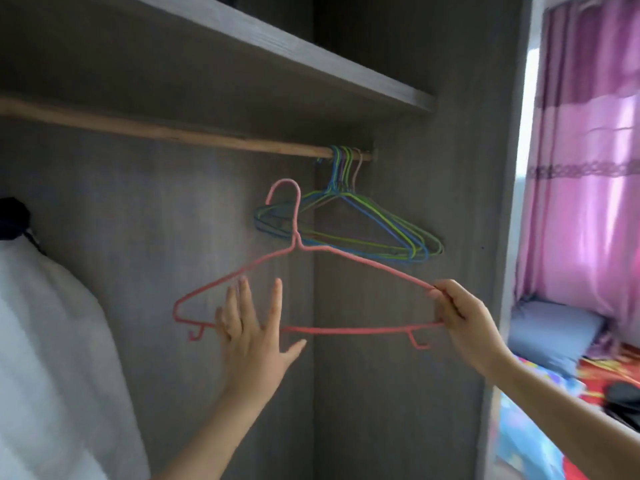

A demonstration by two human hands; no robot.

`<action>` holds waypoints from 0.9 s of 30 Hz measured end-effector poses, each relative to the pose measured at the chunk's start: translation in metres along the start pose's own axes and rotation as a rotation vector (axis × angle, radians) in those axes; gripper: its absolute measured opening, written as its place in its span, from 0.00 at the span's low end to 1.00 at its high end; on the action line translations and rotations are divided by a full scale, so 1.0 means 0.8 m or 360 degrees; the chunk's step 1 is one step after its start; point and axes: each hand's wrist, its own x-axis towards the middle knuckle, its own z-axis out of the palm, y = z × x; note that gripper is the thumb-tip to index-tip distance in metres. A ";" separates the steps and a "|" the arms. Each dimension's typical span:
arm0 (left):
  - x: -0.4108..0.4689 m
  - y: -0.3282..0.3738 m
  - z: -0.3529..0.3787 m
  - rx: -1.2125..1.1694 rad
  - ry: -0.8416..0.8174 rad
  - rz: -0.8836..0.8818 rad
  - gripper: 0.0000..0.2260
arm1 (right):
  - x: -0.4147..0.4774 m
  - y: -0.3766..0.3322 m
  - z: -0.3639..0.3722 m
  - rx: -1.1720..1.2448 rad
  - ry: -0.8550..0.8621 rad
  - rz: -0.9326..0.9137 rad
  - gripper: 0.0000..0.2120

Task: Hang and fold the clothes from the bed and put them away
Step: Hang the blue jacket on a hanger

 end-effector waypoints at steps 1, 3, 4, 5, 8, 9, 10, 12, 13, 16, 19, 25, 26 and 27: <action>-0.007 0.021 0.011 -0.0081 -0.0055 0.0048 0.51 | -0.007 0.004 -0.022 -0.0010 0.0028 0.0072 0.13; -0.018 0.051 0.028 -0.0200 -0.0096 0.0106 0.50 | -0.015 0.006 -0.055 0.0037 0.0047 0.0233 0.13; -0.024 0.064 0.035 -0.0257 -0.0086 0.0137 0.50 | -0.022 0.006 -0.072 0.0057 0.0053 0.0313 0.14; -0.030 0.082 0.041 -0.0312 -0.0103 0.0169 0.49 | -0.033 0.009 -0.095 0.0086 0.0087 0.0388 0.14; -0.043 0.123 0.046 -0.0495 -0.0139 0.0217 0.43 | -0.058 0.010 -0.157 0.0195 0.0286 0.0617 0.14; -0.047 0.137 0.046 -0.0534 -0.0131 0.0233 0.40 | -0.064 0.010 -0.178 0.0247 0.0350 0.0684 0.13; -0.050 0.151 0.046 -0.0559 -0.0129 0.0262 0.38 | -0.069 0.009 -0.199 0.0298 0.0395 0.0738 0.13; -0.052 0.187 0.048 -0.0619 -0.0146 0.0352 0.37 | -0.084 0.013 -0.249 0.0367 0.0465 0.0829 0.14; -0.051 0.205 0.049 -0.0652 -0.0189 0.0370 0.38 | -0.092 0.017 -0.273 0.0413 0.0491 0.0863 0.16; -0.052 0.271 0.056 -0.0802 -0.0392 0.0343 0.44 | -0.125 0.030 -0.360 0.0576 0.0602 0.0986 0.23; -0.066 0.345 0.053 -0.1048 -0.0739 0.0328 0.43 | -0.172 0.048 -0.449 0.0638 0.0801 0.1127 0.25; -0.109 0.506 0.052 -0.0971 -0.0771 0.0909 0.41 | -0.284 0.070 -0.622 0.0506 0.1131 0.1330 0.22; -0.118 0.527 0.057 -0.1055 -0.0809 0.0982 0.41 | -0.301 0.073 -0.643 0.0471 0.1157 0.1366 0.23; -0.127 0.547 0.063 -0.1165 -0.0982 0.1025 0.41 | -0.317 0.076 -0.660 0.0433 0.1180 0.1404 0.22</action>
